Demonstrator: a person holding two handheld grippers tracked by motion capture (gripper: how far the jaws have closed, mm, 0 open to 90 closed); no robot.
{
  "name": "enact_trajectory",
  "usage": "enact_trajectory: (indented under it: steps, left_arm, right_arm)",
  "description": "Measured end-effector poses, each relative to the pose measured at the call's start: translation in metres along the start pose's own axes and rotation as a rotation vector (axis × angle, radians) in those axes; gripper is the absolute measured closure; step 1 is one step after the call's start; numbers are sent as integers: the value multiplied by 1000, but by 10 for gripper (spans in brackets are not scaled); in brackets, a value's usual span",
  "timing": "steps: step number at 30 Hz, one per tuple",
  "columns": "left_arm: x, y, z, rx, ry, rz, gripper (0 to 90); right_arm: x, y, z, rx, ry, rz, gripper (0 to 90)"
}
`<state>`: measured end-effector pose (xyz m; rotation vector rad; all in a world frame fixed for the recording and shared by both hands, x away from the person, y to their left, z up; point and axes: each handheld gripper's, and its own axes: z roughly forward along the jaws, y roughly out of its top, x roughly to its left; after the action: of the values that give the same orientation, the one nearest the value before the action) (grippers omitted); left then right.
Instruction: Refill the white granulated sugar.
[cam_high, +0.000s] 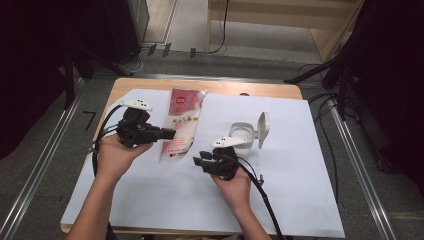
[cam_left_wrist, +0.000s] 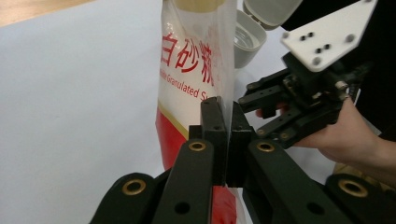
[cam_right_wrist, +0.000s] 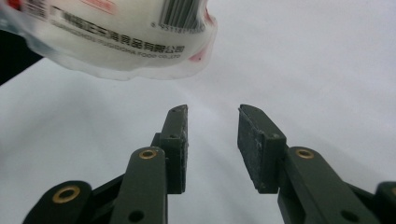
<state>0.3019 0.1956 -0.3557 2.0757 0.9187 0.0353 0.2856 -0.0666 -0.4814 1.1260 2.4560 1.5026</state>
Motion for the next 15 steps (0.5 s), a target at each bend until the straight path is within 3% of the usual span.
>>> enact_trajectory:
  steps: [9, 14, 15]
  left_arm:
    - [17, -6, 4, -5, 55, -36, 900]
    - [29, -7, 10, -2, 72, -43, 900]
    - [32, -7, 12, -4, 59, -54, 900]
  right_arm:
    - [-5, 10, -13, -4, 90, -22, 630]
    - [-7, 13, -20, -1, 124, -41, 626]
    - [-7, 13, -21, -2, 125, -42, 625]
